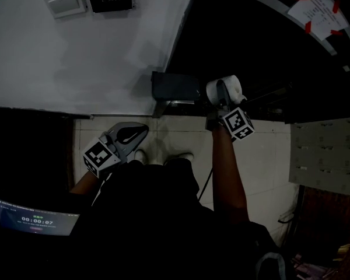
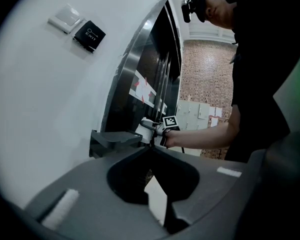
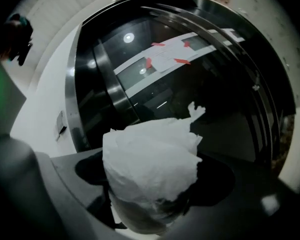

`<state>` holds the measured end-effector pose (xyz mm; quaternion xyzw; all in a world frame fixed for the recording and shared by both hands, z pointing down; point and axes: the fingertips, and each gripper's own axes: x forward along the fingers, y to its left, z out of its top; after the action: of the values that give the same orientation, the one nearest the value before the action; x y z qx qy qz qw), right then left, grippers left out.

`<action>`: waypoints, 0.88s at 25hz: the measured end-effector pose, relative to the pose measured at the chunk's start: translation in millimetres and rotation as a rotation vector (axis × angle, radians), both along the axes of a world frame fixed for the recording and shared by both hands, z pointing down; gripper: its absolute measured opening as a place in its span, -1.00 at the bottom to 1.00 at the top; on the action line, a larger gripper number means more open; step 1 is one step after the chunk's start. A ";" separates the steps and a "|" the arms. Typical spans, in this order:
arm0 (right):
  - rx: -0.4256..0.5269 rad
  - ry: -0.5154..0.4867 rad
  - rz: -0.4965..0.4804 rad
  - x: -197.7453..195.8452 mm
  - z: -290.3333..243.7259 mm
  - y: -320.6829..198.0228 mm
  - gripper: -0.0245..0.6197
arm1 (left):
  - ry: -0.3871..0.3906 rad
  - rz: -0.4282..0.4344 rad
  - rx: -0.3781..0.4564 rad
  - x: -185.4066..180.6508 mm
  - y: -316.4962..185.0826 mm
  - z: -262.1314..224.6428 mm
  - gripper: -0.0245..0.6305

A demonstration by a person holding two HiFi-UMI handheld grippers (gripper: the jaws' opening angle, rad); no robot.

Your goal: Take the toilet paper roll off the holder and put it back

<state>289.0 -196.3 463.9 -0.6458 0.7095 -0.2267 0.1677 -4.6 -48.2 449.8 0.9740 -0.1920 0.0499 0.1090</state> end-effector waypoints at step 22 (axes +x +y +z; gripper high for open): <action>-0.050 -0.915 0.136 -8.2 127.0 13.1 0.52 | 0.005 -0.001 -0.001 -3.7 0.6 -2.1 -0.93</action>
<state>280.8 -183.2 590.9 -0.5282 0.5130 -0.4941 0.4623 -8.3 -47.7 447.7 0.9740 -0.1923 0.0475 0.1101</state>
